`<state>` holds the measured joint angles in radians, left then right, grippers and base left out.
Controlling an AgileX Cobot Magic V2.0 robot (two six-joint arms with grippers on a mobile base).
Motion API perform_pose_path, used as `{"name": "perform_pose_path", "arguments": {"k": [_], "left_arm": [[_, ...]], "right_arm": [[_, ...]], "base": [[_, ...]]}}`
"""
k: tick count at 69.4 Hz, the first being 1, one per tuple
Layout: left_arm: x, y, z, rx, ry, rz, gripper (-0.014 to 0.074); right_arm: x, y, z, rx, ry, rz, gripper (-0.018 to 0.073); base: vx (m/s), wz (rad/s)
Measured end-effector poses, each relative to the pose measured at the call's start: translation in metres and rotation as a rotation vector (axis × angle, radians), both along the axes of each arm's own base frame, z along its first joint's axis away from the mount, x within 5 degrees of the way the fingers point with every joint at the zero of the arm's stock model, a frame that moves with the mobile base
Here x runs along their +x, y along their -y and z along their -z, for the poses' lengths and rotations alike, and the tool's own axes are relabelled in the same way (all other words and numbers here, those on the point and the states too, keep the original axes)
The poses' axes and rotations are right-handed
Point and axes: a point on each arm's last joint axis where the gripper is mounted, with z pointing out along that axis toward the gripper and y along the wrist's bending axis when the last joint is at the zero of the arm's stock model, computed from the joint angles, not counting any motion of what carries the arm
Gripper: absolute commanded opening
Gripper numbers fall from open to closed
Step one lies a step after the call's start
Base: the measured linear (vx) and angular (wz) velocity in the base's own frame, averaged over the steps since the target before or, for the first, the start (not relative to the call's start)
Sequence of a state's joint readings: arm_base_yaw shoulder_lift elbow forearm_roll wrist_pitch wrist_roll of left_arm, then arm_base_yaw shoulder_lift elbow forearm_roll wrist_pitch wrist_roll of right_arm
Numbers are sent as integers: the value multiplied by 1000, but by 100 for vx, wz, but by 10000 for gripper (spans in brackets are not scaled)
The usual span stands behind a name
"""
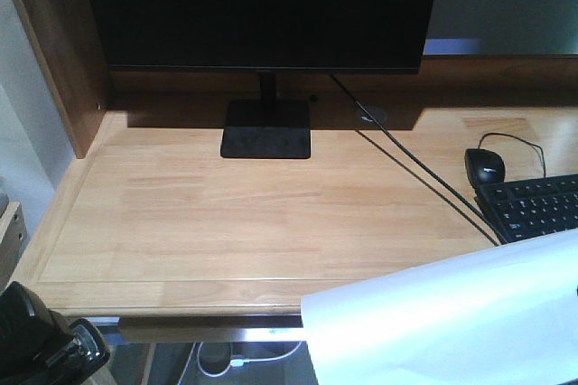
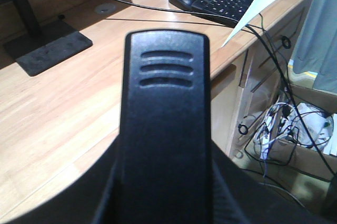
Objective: Grab stapler and paper to desk for stapling
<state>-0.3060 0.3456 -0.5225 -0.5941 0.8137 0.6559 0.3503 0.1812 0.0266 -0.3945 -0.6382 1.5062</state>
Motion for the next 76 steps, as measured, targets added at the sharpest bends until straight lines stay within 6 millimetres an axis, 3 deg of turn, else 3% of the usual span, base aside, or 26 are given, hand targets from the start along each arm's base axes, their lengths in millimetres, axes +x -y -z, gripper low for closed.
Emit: {"name": "perform_pose_path", "arguments": {"k": [76], "left_arm": [[0, 0, 0, 0, 0, 0, -6]], "right_arm": [[0, 0, 0, 0, 0, 0, -6]], "base": [[3, 1]]}}
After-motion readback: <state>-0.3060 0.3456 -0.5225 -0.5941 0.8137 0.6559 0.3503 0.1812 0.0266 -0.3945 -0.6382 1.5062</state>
